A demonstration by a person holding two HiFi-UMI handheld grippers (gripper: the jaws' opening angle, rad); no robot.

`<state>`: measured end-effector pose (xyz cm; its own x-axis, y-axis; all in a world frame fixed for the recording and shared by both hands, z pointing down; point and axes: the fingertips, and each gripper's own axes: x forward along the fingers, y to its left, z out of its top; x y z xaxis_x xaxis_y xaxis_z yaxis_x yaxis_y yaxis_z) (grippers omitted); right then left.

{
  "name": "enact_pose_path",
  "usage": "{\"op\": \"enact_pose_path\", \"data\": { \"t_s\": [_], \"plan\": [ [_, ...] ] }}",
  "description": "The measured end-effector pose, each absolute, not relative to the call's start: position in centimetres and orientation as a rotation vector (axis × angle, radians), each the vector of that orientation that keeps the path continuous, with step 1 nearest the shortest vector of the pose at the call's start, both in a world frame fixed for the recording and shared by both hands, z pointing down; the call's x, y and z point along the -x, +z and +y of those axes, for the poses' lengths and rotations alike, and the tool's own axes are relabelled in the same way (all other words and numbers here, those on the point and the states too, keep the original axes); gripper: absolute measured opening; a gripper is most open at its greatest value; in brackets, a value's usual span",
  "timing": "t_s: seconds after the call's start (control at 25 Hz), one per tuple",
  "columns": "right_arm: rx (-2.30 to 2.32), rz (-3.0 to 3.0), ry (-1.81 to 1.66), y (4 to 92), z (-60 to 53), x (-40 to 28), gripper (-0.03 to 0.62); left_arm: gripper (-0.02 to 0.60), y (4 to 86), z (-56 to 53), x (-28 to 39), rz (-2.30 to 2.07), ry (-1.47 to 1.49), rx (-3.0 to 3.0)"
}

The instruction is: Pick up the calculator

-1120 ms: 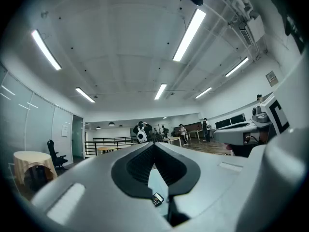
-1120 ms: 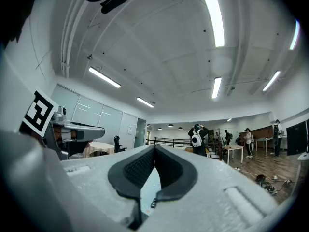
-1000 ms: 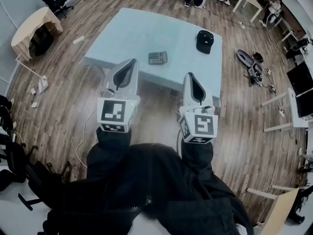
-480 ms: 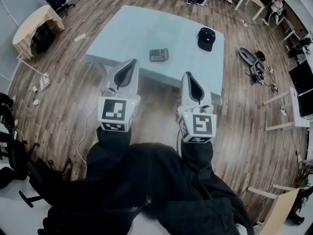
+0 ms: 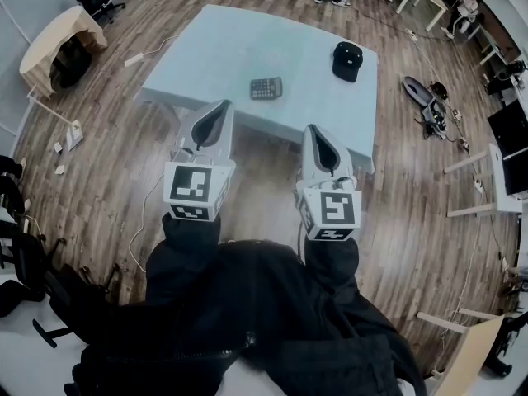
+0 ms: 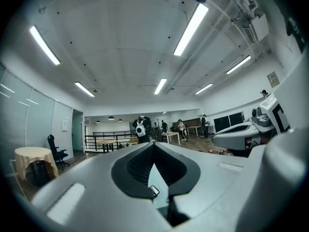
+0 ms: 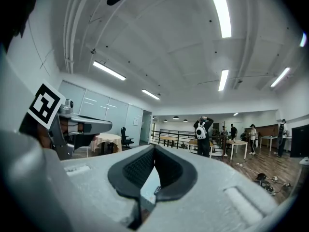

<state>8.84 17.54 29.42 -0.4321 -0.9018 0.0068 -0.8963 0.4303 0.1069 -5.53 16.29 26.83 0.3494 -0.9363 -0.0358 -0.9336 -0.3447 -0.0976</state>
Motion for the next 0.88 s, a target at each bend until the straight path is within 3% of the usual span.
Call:
{"op": "enact_pose_path", "data": {
  "t_s": [0.88],
  "plan": [
    [-1.385, -2.702, -0.074, 33.2, 20.3, -9.9, -0.002, -0.002, 31.9, 17.9, 0.5, 1.813, -0.169, 2.542]
  ]
}}
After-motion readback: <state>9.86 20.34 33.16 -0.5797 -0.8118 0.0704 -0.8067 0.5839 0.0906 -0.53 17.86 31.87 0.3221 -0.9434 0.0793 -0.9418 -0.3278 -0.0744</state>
